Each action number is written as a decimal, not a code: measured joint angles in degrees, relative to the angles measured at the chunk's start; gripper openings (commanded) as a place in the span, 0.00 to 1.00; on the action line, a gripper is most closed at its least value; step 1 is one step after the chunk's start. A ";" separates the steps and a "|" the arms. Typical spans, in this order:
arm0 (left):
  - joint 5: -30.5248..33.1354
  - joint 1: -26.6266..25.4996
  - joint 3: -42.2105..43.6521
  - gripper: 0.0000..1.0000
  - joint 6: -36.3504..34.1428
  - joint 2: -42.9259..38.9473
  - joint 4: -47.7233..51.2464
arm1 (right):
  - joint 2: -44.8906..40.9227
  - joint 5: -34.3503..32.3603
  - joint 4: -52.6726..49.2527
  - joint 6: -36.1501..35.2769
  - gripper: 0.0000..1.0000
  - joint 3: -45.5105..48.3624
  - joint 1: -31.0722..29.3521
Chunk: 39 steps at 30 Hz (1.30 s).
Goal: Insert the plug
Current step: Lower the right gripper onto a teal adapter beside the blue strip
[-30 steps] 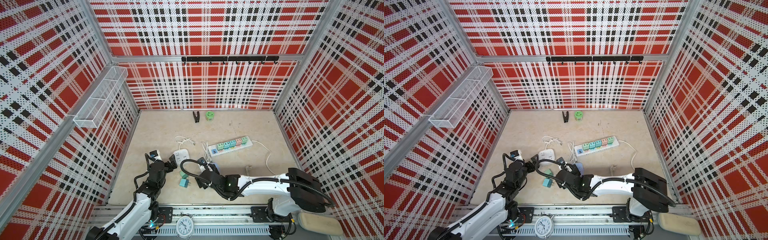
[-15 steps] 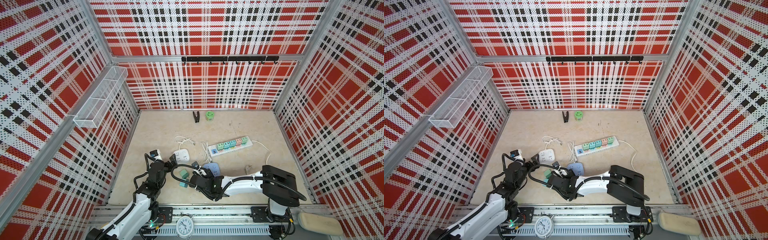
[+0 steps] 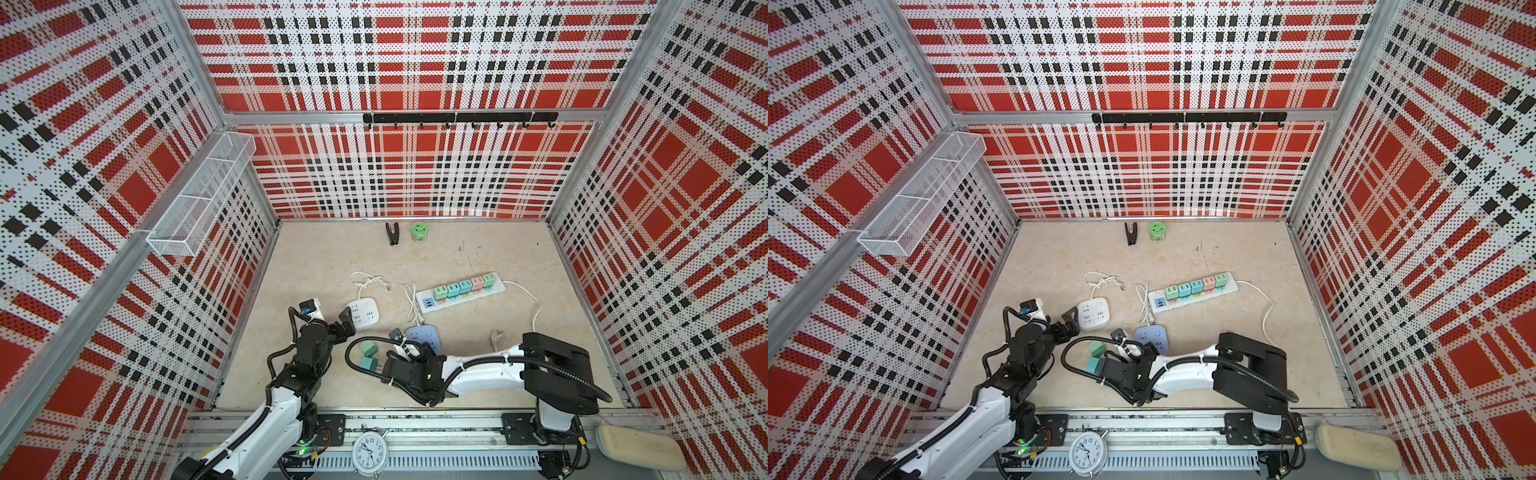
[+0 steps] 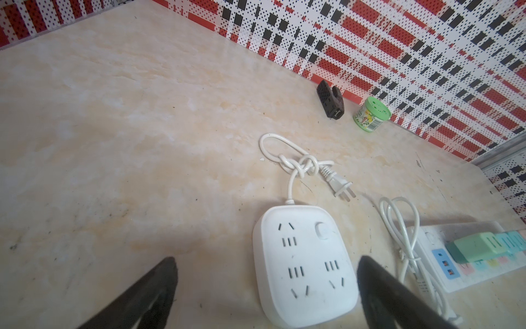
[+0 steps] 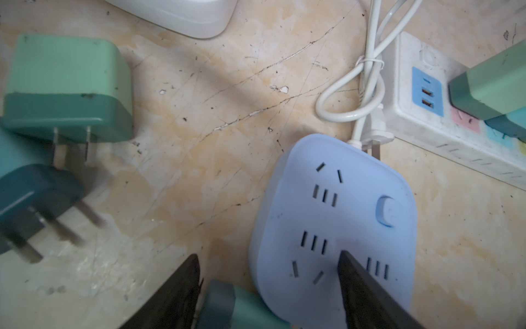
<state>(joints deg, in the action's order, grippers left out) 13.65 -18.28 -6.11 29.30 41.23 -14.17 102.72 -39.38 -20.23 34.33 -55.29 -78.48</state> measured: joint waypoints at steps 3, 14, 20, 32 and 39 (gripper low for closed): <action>-0.07 0.00 0.00 0.99 -0.02 0.00 -0.02 | -1.18 -0.11 -1.40 1.33 0.78 1.11 -1.01; -1.11 0.00 0.00 0.99 -0.11 0.33 -0.81 | -6.14 -1.29 -7.85 13.18 0.79 7.78 -6.82; -1.25 0.00 0.00 0.99 -0.20 0.79 -0.90 | -11.52 -0.79 -7.76 16.39 0.81 12.72 -8.15; -2.89 0.00 0.00 0.99 -1.03 3.41 -2.05 | -15.50 1.81 1.66 16.11 0.97 16.35 -8.20; -3.34 0.00 0.00 0.99 -1.05 3.15 -2.16 | -14.51 4.87 7.91 16.35 0.98 19.58 -5.97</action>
<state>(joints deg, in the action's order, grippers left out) 10.31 -18.28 -6.11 28.25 44.38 -16.34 88.20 -34.50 -12.32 50.68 -35.70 -84.44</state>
